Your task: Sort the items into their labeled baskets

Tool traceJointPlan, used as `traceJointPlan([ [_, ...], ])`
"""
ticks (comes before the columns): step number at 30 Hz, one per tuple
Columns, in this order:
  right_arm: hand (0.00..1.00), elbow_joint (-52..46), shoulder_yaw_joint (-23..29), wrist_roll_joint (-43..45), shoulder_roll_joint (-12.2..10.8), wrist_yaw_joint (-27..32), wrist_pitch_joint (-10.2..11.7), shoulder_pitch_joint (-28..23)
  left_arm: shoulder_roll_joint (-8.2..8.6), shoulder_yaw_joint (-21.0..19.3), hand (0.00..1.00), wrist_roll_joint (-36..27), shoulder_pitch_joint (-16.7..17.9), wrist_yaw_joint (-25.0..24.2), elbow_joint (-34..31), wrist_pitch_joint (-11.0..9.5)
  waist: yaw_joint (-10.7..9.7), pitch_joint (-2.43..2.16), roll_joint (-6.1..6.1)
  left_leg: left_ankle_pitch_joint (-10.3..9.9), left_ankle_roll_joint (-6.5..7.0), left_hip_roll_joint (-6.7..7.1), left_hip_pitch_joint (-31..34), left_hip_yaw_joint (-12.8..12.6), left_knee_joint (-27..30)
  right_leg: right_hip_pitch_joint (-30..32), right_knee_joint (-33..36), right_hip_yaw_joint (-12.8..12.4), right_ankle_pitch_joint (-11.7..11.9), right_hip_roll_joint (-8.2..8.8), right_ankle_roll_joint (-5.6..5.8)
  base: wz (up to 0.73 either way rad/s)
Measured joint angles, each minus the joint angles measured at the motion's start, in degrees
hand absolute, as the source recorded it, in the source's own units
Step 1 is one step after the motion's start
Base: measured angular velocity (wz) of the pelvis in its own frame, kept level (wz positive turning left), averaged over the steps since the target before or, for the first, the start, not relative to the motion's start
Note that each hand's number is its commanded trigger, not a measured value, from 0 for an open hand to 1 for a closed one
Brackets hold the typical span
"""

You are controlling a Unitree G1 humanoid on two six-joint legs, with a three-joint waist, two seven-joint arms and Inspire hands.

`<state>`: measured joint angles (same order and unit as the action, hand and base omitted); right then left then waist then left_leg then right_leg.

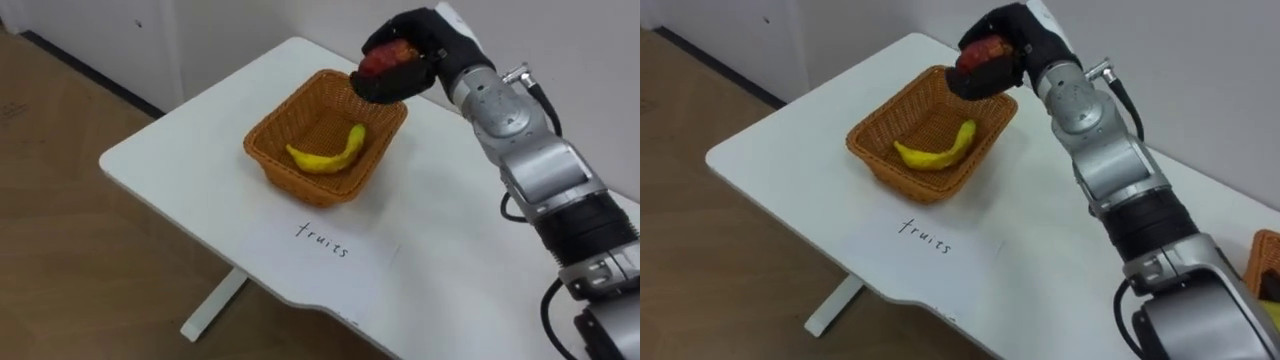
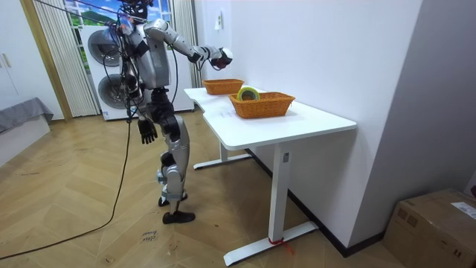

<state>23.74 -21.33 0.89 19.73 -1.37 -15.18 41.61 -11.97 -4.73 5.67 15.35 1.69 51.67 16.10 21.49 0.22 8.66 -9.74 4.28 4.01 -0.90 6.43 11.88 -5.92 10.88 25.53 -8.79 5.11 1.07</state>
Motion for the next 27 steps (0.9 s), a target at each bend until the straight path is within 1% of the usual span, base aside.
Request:
traceJointPlan([
  [3,1.0,0.6,-0.1,1.6,-1.0,0.0,0.0,0.0,-0.09,0.0,0.0,0.0,-0.1,-0.3,0.0,0.0,0.6,0.51,0.26,0.0,0.04,0.01,0.4,0.2,0.3,0.1,-0.1,0.6,0.0,-0.03,0.01,0.03],
  [4,1.0,0.9,-0.1,1.8,-1.5,-0.1,0.0,0.0,-0.08,0.1,0.0,0.0,-0.1,-0.4,0.0,-0.1,0.7,0.52,0.26,-0.2,0.09,0.02,0.6,0.4,0.5,0.1,-0.1,0.7,0.0,-0.06,0.01,0.06],
  [7,1.0,1.9,-0.5,2.0,-1.8,-0.2,0.1,0.0,-0.18,0.4,0.0,0.0,-0.4,-0.8,0.0,-0.2,0.7,0.63,0.47,-0.2,0.13,0.23,0.7,0.9,0.6,0.2,-0.2,0.8,-0.1,0.02,0.12,0.09],
  [9,1.0,3.1,-0.5,2.0,-2.2,-0.3,0.1,0.0,-0.33,0.4,0.0,0.0,-0.3,-0.9,0.0,-0.3,0.7,0.86,0.96,-0.2,0.18,0.37,0.9,1.3,0.5,0.2,-0.3,0.7,-0.1,0.02,0.24,0.08],
  [12,1.0,3.8,-0.5,2.0,-2.3,-0.5,0.1,0.0,-0.34,0.5,0.0,0.0,-0.3,-0.9,0.0,-0.3,0.7,0.71,1.34,-0.3,0.32,0.5,1.3,1.6,0.8,0.5,-0.3,0.7,-0.1,0.05,0.25,0.05],
  [16,1.0,4.3,-0.6,2.0,-2.5,-0.6,0.1,0.0,-0.97,0.4,0.0,-0.1,-0.5,-1.0,0.0,-0.6,0.7,0.59,1.63,-0.3,0.42,0.53,1.2,1.7,0.8,0.5,-0.3,0.5,-0.1,0.08,0.28,0.01],
  [18,1.0,4.3,-0.7,2.1,-2.5,-0.8,0.1,0.0,-1.23,0.4,0.0,-0.1,-0.5,-1.1,0.1,-0.8,0.8,0.58,1.65,-0.4,0.46,0.54,1.1,1.7,0.8,0.5,-0.3,0.3,-0.1,0.09,0.3,0.0],
  [21,1.0,4.3,-1.9,4.4,-2.4,-1.4,0.1,0.0,-1.31,0.2,0.0,0.0,-0.4,-1.2,0.2,-1.3,0.8,0.53,1.77,-0.4,0.5,0.56,1.2,1.7,0.8,0.5,-0.3,-0.1,-0.2,0.09,0.39,0.0],
  [27,1.0,4.3,-2.4,6.6,-2.4,-3.3,0.1,0.0,-1.27,0.2,0.0,0.0,-0.5,-1.2,0.2,-1.3,0.9,0.55,1.82,-0.4,0.51,0.61,1.2,1.6,0.8,0.4,-0.3,-0.2,-0.2,0.1,0.42,0.0],
])
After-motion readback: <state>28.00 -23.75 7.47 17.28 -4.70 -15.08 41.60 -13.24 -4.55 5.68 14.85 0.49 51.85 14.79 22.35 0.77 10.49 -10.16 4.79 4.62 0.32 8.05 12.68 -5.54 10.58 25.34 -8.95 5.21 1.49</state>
